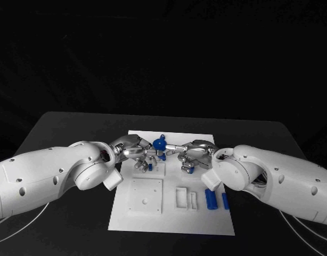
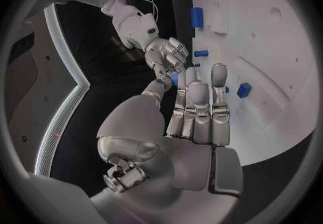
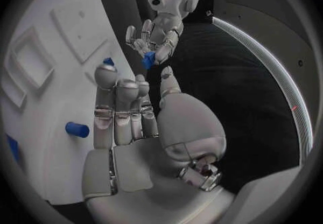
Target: Assemble the parts on the task board
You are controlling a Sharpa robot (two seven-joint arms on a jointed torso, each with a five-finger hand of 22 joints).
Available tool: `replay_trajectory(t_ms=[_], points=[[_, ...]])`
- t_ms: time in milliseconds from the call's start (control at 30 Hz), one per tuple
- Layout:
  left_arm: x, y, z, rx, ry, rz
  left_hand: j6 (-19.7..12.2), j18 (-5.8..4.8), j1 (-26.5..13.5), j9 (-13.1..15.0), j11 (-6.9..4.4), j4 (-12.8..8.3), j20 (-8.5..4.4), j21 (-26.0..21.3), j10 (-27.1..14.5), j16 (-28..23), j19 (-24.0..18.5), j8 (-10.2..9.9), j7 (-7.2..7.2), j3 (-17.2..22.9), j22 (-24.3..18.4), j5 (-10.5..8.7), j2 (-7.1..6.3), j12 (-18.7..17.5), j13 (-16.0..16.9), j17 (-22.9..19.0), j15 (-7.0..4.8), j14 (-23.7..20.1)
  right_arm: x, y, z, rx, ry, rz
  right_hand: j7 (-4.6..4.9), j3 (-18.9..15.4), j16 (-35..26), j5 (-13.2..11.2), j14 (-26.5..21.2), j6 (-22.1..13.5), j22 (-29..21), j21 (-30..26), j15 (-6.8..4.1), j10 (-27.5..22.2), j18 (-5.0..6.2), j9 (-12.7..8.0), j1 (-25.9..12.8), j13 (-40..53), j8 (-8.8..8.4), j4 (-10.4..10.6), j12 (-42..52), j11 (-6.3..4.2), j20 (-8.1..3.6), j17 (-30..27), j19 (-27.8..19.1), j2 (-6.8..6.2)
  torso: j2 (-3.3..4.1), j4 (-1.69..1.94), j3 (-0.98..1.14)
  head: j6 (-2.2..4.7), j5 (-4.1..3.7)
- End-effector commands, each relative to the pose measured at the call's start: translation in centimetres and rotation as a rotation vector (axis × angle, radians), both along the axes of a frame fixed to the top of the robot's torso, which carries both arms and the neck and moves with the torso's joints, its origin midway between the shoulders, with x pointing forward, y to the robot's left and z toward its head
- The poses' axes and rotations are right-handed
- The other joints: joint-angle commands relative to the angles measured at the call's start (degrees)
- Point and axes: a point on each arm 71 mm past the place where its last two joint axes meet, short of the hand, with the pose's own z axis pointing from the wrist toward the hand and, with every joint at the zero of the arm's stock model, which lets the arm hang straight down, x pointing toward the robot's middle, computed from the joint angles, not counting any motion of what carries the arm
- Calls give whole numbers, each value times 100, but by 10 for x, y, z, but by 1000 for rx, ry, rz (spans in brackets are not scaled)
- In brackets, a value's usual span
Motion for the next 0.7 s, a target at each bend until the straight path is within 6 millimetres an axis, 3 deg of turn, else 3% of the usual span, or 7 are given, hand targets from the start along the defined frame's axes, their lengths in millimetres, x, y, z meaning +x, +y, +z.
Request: replay_trajectory(t_ms=[33,267,400,600,700], points=[[2,3,-1,43,-12,36,235,115,-65,20,-472,-844,-40,53,741,-3,13,-29,-166,791,130,87,-15,-39,18,15,-24,39,2,-5,2,27,-28,-42,-9,-19,-46,-50,-19,-45,267,-41,13,-42,70,0,-28,-34,-9,34,-11,9,26,-20,115,-47,0,1,2,1,10],[6,9,-1,83,-17,63,303,119,-139,98,-489,-919,-59,148,804,-16,18,-94,-182,819,128,212,-35,-82,70,49,-43,89,5,-16,4,30,-56,-90,-10,22,-69,52,-28,-56,264,-122,14,-62,72,14,-79,-95,-8,93,-1,9,27,-66,128,-106,1,-3,6,2,29],[11,13,2,124,-21,75,322,122,-158,116,-497,-931,-66,175,825,-11,24,-98,-188,828,129,310,-56,-86,81,60,-50,112,10,-28,6,23,-80,-127,-11,33,-67,99,-26,-53,267,-134,13,-63,72,18,-75,-115,-7,98,3,7,26,-74,136,-108,-7,-5,-1,-14,43],[23,21,19,275,-33,102,357,127,-173,142,-512,-940,-80,221,870,-14,46,-112,-201,846,126,373,-81,-92,100,72,-66,159,21,-47,16,2,-129,-185,-14,42,-51,188,-19,-38,274,-131,10,-55,69,23,-44,-128,-8,77,19,4,24,-73,148,-80,-32,0,27,-43,87],[29,25,27,364,-22,106,395,127,-181,144,-522,-939,-90,242,910,-39,63,-153,-209,858,122,380,-99,-124,101,75,-76,203,26,-55,21,-9,-150,-208,-14,40,-45,194,-15,-38,278,-122,9,-47,68,22,-37,-127,-10,68,31,2,22,-72,155,-68,-40,2,26,-55,105]])
